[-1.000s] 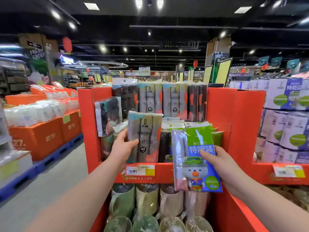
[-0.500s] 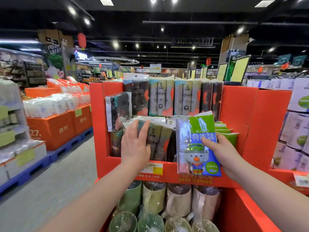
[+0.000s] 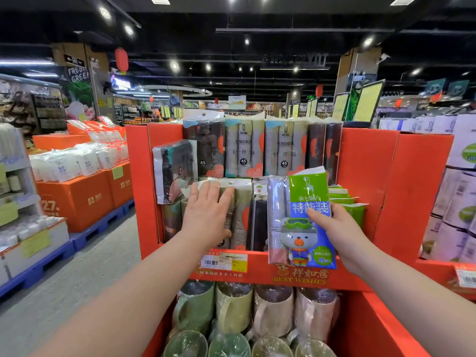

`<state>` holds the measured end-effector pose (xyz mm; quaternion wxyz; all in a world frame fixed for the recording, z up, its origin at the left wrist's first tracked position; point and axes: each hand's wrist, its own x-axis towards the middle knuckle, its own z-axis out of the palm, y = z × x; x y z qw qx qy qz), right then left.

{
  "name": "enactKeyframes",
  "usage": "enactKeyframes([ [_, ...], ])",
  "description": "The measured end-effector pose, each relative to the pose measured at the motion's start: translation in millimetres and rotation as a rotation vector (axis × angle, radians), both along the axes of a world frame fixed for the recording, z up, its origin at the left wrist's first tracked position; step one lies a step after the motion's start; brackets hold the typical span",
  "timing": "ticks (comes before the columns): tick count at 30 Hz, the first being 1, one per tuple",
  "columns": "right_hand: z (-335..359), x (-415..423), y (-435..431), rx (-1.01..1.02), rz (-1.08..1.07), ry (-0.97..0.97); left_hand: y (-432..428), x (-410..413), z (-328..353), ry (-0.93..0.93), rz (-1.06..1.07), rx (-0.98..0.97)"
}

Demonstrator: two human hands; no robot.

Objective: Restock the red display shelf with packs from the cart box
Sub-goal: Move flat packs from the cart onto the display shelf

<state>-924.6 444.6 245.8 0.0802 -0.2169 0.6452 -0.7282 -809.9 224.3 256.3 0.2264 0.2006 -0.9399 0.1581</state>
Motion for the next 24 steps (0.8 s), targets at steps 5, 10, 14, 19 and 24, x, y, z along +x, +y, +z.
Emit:
enactKeyframes([
  [5, 0, -2, 1, -0.003, 0.002, 0.001, -14, 1, -5, 0.018, -0.039, 0.063],
  [10, 3, -5, 5, -0.012, -0.01, -0.016, 6, -1, -8, 0.009, -0.019, 0.123],
  [14, 9, -7, 13, -0.026, -0.017, -0.045, 32, -19, 2, -0.016, -0.166, 0.05],
  [19, 6, -11, 21, -0.019, -0.013, -0.07, 46, -49, 10, -0.109, -0.204, 0.01],
  [24, 6, -14, 21, -0.02, 0.012, -0.038, 46, -59, 6, -0.073, -0.212, -0.065],
])
